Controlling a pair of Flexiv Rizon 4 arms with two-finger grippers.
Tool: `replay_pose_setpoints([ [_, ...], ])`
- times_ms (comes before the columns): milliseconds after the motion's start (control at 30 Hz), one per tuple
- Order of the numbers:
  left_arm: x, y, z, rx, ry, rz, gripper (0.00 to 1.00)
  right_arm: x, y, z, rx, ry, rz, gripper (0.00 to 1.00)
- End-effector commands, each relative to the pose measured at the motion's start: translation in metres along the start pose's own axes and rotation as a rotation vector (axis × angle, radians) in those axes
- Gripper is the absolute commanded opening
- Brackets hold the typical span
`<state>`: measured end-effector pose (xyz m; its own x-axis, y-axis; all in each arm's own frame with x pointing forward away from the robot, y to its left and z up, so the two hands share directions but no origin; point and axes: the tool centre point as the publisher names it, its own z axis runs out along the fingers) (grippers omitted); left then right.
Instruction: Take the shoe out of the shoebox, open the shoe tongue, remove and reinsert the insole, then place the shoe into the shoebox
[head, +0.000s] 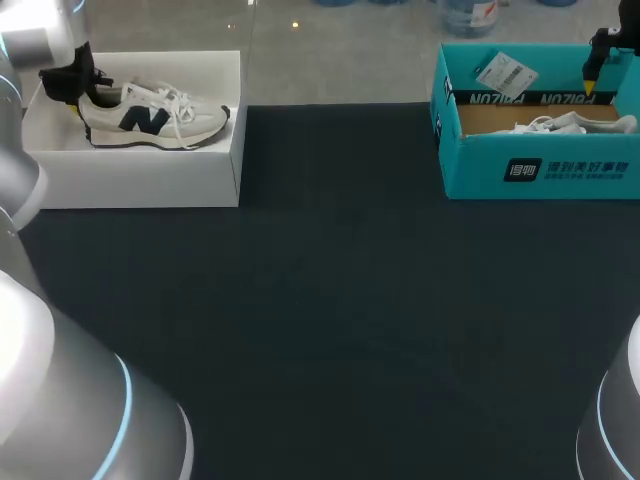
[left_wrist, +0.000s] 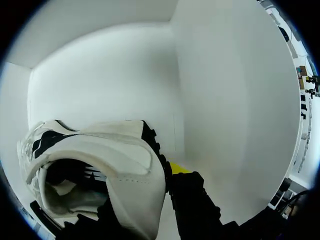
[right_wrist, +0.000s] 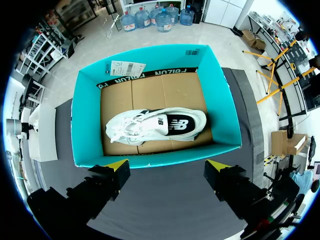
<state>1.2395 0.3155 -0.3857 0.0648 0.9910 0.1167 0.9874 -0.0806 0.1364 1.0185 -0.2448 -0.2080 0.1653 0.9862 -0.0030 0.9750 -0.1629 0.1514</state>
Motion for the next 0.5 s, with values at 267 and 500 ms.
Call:
replay_pose_setpoints([
  [267, 0.012, 0.016, -0.071, 0.341, -0.005, -0.043, 0.0, 0.0, -0.001, 0.0, -0.002, 0.001, 0.001, 1.0],
  [500, 0.021, 0.027, -0.118, 0.368, -0.041, -0.083, 0.0, 0.0, -0.001, 0.0, -0.002, 0.001, 0.001, 1.0],
])
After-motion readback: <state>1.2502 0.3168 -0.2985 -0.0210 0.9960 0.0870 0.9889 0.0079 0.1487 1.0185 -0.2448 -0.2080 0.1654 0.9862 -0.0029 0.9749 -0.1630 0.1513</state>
